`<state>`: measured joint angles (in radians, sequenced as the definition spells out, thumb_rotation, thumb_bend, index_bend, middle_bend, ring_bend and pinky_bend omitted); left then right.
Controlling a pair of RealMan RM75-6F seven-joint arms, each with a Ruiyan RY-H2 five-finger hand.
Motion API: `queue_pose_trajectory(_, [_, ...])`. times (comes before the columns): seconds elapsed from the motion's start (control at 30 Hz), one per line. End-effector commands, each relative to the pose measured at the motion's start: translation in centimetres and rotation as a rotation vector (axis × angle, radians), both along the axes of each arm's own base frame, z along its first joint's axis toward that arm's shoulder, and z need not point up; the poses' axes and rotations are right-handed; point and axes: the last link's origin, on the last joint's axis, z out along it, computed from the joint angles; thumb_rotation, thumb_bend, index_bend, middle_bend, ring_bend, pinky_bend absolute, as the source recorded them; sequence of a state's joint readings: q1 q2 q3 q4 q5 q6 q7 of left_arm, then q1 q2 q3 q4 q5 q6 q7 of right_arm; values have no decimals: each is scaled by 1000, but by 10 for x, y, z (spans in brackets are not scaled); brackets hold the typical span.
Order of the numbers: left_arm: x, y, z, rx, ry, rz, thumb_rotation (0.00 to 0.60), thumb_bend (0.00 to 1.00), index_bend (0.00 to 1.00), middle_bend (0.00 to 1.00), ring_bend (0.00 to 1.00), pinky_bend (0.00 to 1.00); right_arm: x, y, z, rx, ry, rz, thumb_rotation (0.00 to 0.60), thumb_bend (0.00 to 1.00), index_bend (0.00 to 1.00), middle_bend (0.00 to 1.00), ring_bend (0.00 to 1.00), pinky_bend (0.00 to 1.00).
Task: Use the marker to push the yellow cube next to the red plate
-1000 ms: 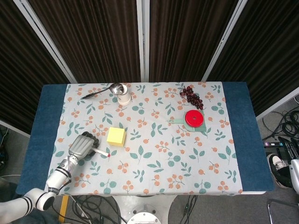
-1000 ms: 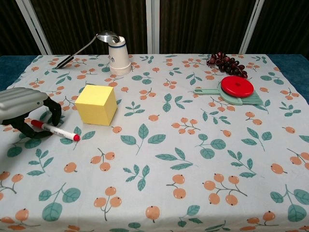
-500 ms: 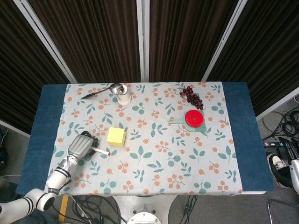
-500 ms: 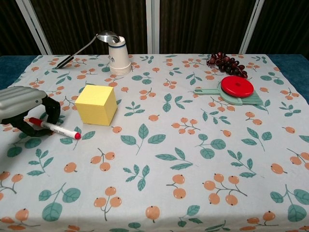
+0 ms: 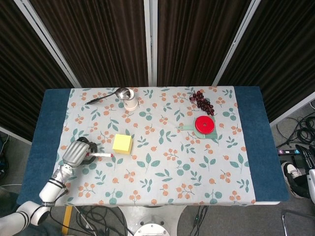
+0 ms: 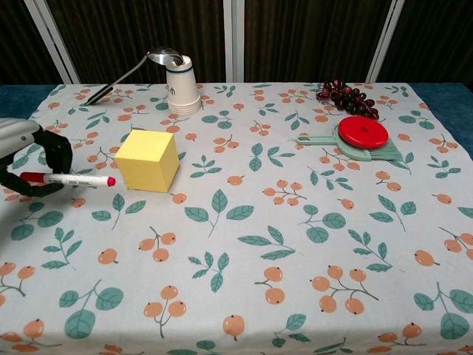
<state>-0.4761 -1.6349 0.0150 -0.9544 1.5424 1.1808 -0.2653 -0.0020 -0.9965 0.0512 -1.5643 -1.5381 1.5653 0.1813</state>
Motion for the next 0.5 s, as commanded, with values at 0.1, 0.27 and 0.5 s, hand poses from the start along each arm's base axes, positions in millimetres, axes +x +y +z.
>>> queue_pose_trajectory(0.1, [-24, 3, 19, 42, -29, 20, 600, 485, 684, 704, 488, 307, 1, 0, 0, 1, 0, 2, 600, 258, 0, 116, 0, 54])
queue_pose_trajectory(0.27, [-37, 12, 17, 36, -19, 59, 600, 485, 684, 704, 488, 308, 2, -1, 0, 1, 2, 1, 600, 251, 0, 116, 0, 54])
queue_pose_trajectory(0.5, [-23, 25, 4, 17, -29, 0, 600, 485, 684, 704, 488, 308, 2, -1, 0, 1, 7, -5, 600, 254, 0, 116, 0, 53])
